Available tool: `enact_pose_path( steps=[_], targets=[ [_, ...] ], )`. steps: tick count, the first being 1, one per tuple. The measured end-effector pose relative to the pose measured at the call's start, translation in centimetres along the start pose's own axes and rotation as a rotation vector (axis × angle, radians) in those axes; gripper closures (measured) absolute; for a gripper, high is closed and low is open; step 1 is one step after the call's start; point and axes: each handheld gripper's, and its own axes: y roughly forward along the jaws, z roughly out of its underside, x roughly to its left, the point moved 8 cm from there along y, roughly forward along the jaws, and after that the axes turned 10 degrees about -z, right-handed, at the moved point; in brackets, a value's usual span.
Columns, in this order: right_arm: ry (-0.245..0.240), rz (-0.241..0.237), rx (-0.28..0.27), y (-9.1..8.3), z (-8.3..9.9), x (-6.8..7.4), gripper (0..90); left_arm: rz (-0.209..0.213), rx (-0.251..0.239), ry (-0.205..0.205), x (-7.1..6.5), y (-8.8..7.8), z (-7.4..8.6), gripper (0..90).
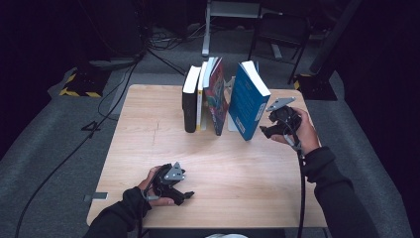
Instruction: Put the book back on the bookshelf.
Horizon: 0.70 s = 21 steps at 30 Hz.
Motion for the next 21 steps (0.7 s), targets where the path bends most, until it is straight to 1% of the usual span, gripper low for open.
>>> enact_pose_path(
  steps=[4, 7, 14, 15, 16, 18, 21],
  targets=[
    [0.000, 0.003, 0.013, 0.3, 1.2, 0.1, 26.9, 0.000, 0.000, 0.000, 0.0, 0.0, 0.0, 14.3],
    [-0.006, 0.023, 0.023, 0.4, 2.1, 0.2, 27.4, 0.000, 0.000, 0.001, 0.0, 0.0, 0.0, 14.4],
    [-0.002, 0.013, 0.026, 0.4, 3.8, 0.5, 27.5, 0.000, -0.001, 0.000, 0.0, 0.0, 0.0, 14.3],
    [0.003, 0.006, 0.035, 0.4, 4.1, 0.6, 27.4, 0.000, 0.000, 0.000, 0.0, 0.0, 0.0, 14.4],
    [0.008, 0.003, 0.028, 0.3, 4.4, 0.6, 27.8, 0.000, -0.001, -0.001, 0.0, 0.0, 0.0, 14.3],
    [-0.003, 0.014, 0.022, 0.2, 4.9, 0.8, 28.2, 0.000, 0.000, -0.001, 0.0, 0.0, 0.0, 14.4],
    [-0.008, 0.008, 0.025, 0.2, 5.4, 1.0, 28.0, 0.000, -0.001, -0.001, 0.0, 0.0, 0.0, 14.4]
  ],
)
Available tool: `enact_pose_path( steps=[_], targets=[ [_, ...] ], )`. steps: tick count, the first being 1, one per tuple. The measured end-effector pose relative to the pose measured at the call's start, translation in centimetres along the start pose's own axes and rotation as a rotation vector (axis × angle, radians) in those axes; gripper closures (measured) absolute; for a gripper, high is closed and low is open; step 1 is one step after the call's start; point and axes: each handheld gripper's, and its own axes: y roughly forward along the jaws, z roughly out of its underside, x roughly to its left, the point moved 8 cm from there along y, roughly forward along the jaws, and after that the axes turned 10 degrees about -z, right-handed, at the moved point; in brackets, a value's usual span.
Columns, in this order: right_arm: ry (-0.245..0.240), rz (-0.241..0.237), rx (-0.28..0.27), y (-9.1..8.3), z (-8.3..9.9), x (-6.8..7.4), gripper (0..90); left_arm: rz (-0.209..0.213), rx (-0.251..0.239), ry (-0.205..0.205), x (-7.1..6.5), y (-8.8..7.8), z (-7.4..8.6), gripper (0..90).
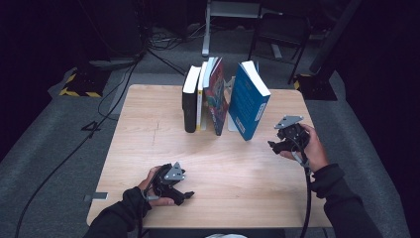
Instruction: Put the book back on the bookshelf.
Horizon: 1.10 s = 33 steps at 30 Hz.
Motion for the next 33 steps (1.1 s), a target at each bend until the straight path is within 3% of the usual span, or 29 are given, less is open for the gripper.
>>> enact_pose_path(
  steps=[13, 27, 28, 33],
  targets=[
    [0.003, -0.003, -0.074, -0.6, 3.0, 1.1, 28.9, -0.003, 0.001, -0.002, 0.0, 0.0, 0.0, 14.4],
    [0.024, -0.007, -0.114, -0.8, 6.4, 1.7, 28.8, -0.004, 0.001, -0.002, 0.0, 0.0, 0.0, 14.4],
    [0.015, -0.031, -0.121, -0.9, 6.9, 2.3, 28.6, -0.004, 0.001, -0.002, 0.0, 0.0, 0.0, 14.4],
    [-0.001, -0.011, -0.119, -0.7, 7.9, 2.8, 28.4, -0.004, 0.001, -0.002, 0.0, 0.0, 0.0, 14.4]
  ],
)
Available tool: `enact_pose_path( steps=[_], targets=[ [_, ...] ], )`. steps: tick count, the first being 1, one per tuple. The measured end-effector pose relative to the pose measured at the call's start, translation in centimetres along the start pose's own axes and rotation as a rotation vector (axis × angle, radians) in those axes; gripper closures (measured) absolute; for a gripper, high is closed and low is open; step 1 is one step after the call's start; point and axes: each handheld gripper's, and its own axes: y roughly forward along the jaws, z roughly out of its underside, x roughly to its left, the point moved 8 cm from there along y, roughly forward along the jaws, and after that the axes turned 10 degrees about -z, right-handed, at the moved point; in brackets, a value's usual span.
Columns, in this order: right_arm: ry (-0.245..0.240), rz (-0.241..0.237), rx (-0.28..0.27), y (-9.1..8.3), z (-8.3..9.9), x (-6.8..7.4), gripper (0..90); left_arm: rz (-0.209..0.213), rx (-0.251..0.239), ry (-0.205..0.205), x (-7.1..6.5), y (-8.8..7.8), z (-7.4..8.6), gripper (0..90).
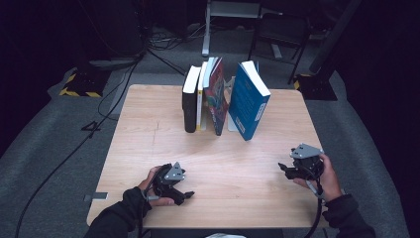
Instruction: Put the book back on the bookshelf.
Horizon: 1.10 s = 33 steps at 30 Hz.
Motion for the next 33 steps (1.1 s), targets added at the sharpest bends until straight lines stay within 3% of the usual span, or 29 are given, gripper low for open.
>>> enact_pose_path(
  steps=[19, 33],
  targets=[
    [0.009, 0.004, -0.032, 0.0, 6.0, 1.6, 27.8, -0.001, 0.000, -0.001, 0.0, 0.0, 0.0, 14.4],
    [0.121, -0.026, -0.127, -1.1, 9.6, 1.6, 28.9, -0.001, -0.001, -0.002, 0.0, 0.0, 0.0, 14.4]
  ],
)
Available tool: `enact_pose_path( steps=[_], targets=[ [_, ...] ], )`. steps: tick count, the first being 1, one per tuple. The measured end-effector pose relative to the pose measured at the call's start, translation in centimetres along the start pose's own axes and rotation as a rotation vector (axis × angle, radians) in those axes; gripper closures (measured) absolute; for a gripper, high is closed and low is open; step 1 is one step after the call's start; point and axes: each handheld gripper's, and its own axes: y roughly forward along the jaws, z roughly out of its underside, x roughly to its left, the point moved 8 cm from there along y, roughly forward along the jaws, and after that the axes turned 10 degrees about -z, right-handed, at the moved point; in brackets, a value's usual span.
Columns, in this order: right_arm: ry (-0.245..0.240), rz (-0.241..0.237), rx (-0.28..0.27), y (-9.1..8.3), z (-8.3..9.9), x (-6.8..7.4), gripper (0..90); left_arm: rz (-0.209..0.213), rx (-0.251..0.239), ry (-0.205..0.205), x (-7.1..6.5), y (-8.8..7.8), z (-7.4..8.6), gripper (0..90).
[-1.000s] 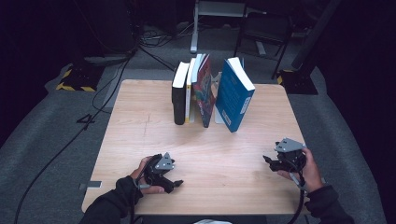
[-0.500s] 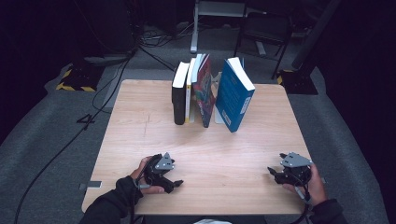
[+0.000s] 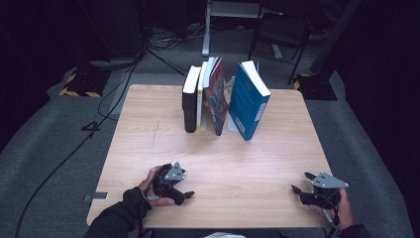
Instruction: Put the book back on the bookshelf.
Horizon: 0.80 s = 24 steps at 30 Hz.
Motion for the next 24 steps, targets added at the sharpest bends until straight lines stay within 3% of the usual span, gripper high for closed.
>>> enact_pose_path(
  steps=[3, 7, 11, 12, 24],
  targets=[
    [0.047, -0.012, -0.023, -0.6, 0.7, -0.2, 28.6, 0.000, -0.001, -0.001, 0.0, 0.0, 0.0, 14.4],
    [0.074, 0.001, -0.019, -1.0, 1.2, -0.4, 27.1, 0.000, 0.000, 0.000, 0.0, 0.0, 0.0, 14.4],
    [0.200, -0.063, 0.001, -1.5, 2.2, -0.8, 23.1, 0.000, 0.000, -0.001, 0.0, 0.0, 0.0, 14.4],
    [0.225, -0.061, -0.002, -1.9, 2.6, -1.2, 23.0, -0.001, 0.000, -0.001, 0.0, 0.0, 0.0, 14.4],
    [0.230, -0.044, 0.002, -2.4, 3.1, -1.7, 22.4, -0.002, -0.001, -0.001, 0.0, 0.0, 0.0, 14.4]
  ],
)
